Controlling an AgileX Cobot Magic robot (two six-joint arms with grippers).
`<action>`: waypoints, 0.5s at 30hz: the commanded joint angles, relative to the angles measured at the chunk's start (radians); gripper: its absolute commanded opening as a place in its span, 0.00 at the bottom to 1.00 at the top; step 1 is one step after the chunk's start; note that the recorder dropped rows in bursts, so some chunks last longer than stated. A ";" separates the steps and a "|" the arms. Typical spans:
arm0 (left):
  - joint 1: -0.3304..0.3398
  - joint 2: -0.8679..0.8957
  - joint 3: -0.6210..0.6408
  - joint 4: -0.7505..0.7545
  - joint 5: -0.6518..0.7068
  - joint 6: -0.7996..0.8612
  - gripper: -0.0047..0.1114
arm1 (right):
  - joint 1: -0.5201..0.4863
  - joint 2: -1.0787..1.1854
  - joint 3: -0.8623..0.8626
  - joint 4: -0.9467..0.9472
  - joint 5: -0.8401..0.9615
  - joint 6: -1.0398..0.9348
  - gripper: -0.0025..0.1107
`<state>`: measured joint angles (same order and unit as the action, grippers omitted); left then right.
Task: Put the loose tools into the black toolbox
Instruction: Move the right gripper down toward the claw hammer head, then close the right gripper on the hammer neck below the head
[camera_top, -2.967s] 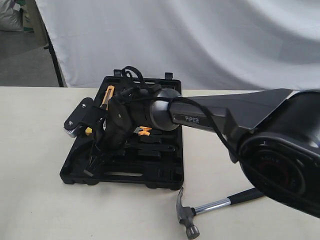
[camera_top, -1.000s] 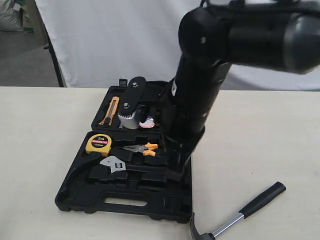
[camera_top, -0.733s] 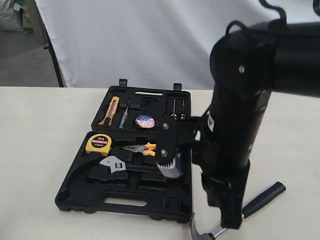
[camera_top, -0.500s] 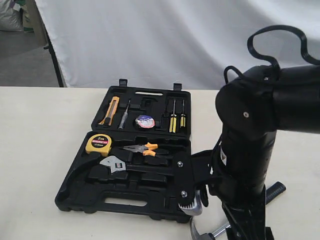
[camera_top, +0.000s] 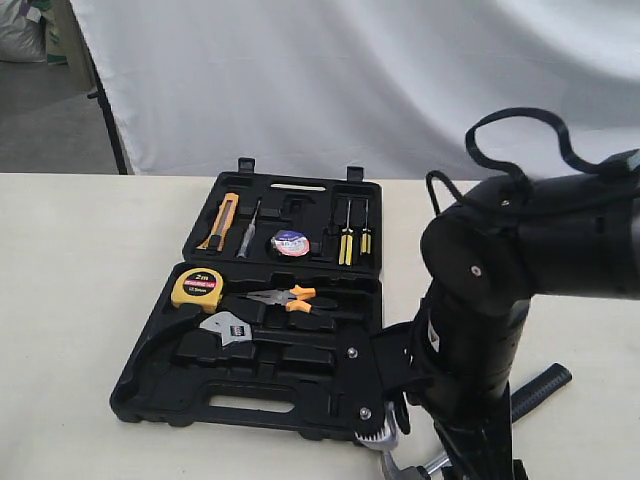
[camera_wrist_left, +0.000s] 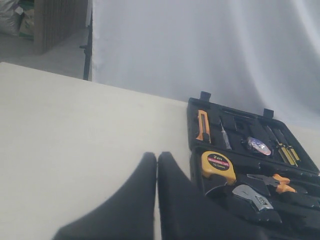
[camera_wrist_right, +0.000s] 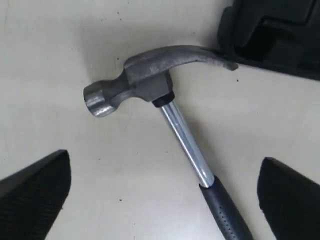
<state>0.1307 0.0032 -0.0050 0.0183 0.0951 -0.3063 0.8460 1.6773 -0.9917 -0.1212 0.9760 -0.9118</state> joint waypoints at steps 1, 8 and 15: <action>0.025 -0.003 -0.003 0.004 -0.007 -0.005 0.05 | -0.006 0.051 0.004 -0.013 -0.044 -0.009 0.85; 0.025 -0.003 -0.003 0.004 -0.007 -0.005 0.05 | -0.006 0.172 0.004 -0.011 -0.103 -0.009 0.83; 0.025 -0.003 -0.003 0.004 -0.007 -0.005 0.05 | -0.006 0.258 0.004 -0.013 -0.107 0.000 0.29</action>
<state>0.1307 0.0032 -0.0050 0.0183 0.0951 -0.3063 0.8439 1.9083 -0.9937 -0.1432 0.8864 -0.9106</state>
